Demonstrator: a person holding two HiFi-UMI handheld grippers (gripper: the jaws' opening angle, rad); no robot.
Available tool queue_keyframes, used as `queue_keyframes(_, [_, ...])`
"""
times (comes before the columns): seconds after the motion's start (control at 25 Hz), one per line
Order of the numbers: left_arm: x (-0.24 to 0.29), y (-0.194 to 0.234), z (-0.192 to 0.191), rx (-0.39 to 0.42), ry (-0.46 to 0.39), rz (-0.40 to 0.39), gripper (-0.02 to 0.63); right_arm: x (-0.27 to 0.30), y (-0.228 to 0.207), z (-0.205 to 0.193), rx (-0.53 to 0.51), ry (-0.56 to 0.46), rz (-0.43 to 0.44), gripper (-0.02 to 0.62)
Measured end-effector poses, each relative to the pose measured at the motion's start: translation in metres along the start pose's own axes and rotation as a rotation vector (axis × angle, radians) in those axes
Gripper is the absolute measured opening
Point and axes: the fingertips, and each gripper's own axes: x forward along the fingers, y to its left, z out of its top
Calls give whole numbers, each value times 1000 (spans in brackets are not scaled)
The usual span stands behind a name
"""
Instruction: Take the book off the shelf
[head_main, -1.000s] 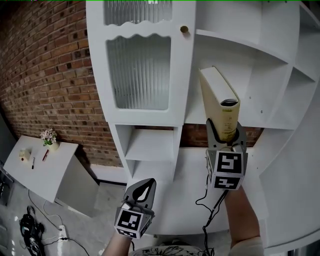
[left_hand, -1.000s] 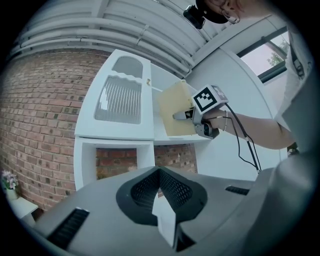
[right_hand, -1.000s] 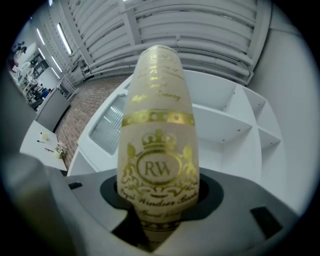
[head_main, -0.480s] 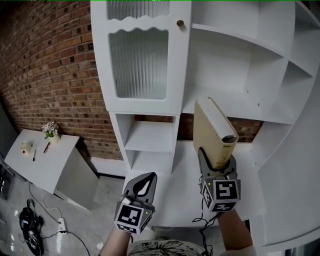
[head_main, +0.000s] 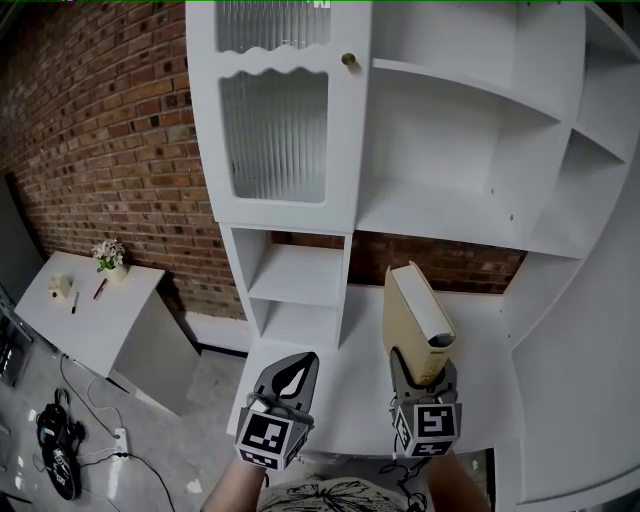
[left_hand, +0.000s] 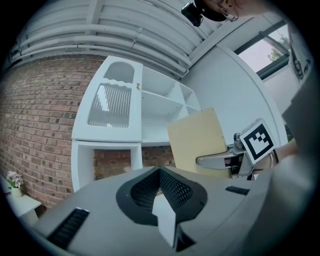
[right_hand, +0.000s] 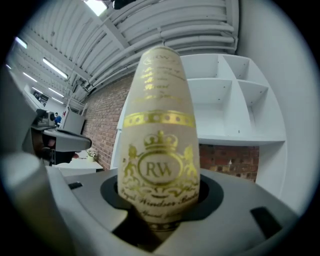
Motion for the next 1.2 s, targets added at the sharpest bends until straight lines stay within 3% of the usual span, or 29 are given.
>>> queue_keyframes(0.48, [-12,-18,-8,-20,15,24,15,-25,10,-24,32,21,59,225])
queue_keyframes(1.2, [-7,-30,-11,-27,42,17,15,-29,4,-28,30,32,64,225])
